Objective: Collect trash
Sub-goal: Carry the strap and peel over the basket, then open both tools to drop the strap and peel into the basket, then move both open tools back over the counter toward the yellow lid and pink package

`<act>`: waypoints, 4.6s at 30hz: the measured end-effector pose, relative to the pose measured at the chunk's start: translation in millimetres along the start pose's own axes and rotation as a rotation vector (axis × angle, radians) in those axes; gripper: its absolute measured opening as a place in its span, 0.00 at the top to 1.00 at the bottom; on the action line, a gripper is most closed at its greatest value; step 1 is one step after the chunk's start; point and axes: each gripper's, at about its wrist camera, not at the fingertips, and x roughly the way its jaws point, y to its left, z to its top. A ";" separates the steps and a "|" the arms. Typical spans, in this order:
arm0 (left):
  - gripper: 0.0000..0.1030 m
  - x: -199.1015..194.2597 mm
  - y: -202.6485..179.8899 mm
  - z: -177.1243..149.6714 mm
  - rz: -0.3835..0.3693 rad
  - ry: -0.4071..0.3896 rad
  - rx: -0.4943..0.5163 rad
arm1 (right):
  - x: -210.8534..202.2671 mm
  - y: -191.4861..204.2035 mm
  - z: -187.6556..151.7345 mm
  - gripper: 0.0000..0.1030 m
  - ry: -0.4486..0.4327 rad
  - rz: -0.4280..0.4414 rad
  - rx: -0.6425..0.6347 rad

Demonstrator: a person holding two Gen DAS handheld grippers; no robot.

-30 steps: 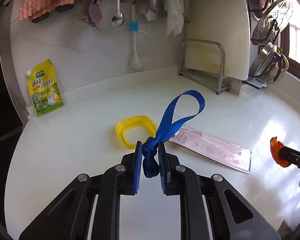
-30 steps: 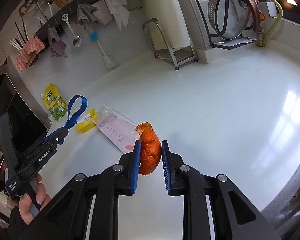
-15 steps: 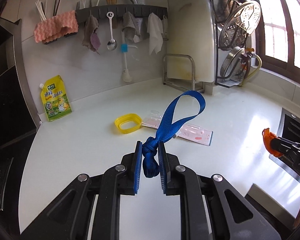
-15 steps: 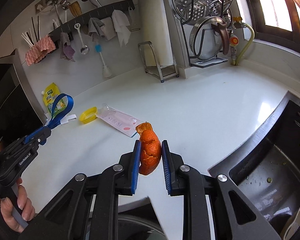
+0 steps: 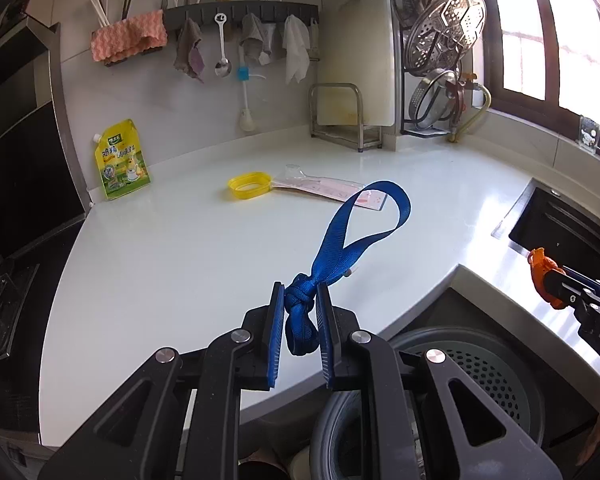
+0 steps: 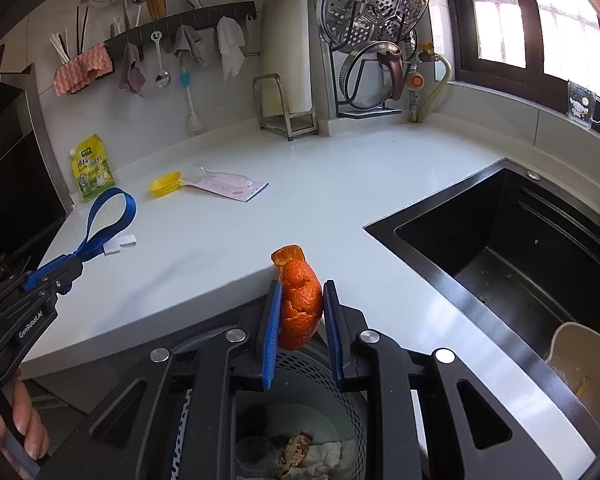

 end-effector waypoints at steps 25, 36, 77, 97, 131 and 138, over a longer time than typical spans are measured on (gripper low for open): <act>0.84 -10.4 -47.6 -80.5 -0.126 0.188 0.086 | -12.7 11.6 -85.3 0.80 0.147 0.071 -0.047; 0.84 8.4 -49.4 -90.7 -0.148 0.260 0.068 | 2.4 13.8 -93.8 0.80 0.195 0.084 -0.048; 0.14 -14.4 -21.4 -68.0 -0.094 0.156 0.005 | -14.4 -2.2 -78.4 0.35 0.089 0.153 0.065; 0.06 13.0 37.3 24.9 0.019 0.032 -0.086 | 20.3 17.9 51.6 0.22 -0.043 0.213 -0.061; 0.06 187.5 111.5 102.4 0.133 0.145 -0.192 | 280.8 122.5 176.9 0.19 0.289 0.360 -0.420; 0.06 204.8 120.4 105.2 0.145 0.188 -0.209 | 303.9 127.9 179.9 0.19 0.332 0.382 -0.417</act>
